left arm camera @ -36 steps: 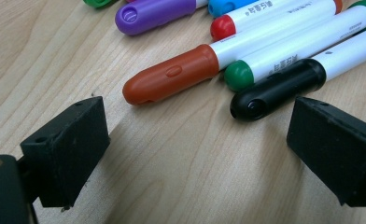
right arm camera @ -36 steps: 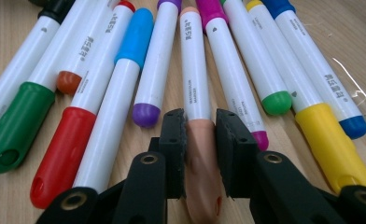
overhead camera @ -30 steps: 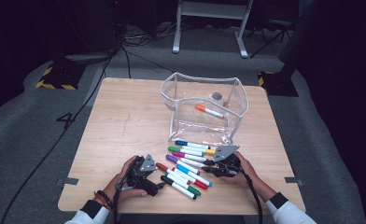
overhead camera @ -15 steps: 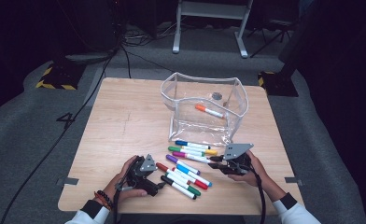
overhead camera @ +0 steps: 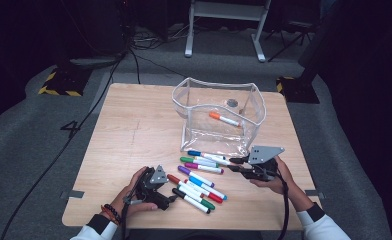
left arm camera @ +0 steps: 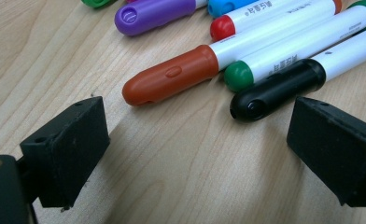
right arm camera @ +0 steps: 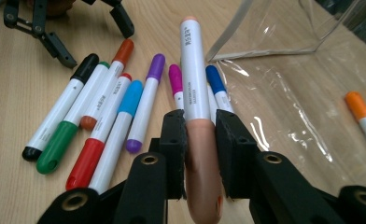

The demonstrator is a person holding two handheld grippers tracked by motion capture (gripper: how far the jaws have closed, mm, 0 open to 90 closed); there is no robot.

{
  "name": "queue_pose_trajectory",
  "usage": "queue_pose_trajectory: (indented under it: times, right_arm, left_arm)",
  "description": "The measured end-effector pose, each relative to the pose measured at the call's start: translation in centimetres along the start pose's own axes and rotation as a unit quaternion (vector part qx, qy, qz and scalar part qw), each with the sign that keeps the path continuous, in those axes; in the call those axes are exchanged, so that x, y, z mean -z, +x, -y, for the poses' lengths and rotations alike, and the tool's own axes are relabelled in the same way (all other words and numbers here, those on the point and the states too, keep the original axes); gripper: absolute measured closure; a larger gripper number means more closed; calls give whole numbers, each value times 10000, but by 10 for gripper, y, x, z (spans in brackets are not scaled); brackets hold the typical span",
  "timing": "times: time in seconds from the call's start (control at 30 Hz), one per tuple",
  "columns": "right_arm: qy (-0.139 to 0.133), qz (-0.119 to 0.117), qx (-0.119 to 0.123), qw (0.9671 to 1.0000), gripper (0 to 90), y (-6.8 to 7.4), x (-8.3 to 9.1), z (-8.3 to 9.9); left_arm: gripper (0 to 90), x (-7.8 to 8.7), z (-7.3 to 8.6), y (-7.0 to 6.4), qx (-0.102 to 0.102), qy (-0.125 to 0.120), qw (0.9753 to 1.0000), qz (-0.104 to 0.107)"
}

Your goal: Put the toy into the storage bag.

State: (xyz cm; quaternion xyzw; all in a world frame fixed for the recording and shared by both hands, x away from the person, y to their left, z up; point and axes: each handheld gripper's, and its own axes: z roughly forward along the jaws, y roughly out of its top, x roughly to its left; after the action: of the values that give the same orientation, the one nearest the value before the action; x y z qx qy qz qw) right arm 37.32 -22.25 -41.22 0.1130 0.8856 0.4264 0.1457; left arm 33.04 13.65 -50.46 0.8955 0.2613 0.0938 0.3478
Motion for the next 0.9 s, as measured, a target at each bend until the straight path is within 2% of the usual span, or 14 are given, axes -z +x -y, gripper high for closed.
queue_pose_trajectory:
  times: [0.2, 0.37, 0.4, 0.5, 0.57, 0.77, 0.9]
  right_arm:
    - [-124, 71, 47, 9999, 739, -3, 9, -10]
    - [-251, 195, 189, 9993, 740, -9, 23, -28]
    - [-310, 250, 215, 9990, 740, -13, 30, -36]
    - [-364, 300, 220, 9986, 739, -18, 36, -43]
    - [-341, 365, 262, 9984, 740, -20, 37, -46]
    - [-408, 327, 286, 9982, 740, -21, 37, -52]
    - [-501, 391, 360, 9973, 739, -24, 45, -62]
  left_arm:
    - [58, 0, 0, 0, 3, -9, 10000, 5]
    - [58, 0, 0, 0, 2, -9, 10000, 6]
    - [58, 0, 0, 0, 2, -8, 10000, 6]
    - [58, 0, 0, 0, 0, -8, 10000, 7]
    - [58, 0, 0, 0, 2, -9, 10000, 7]
    - [58, 0, 0, 0, 1, -8, 10000, 6]
    - [58, 0, 0, 0, 1, -6, 10000, 3]
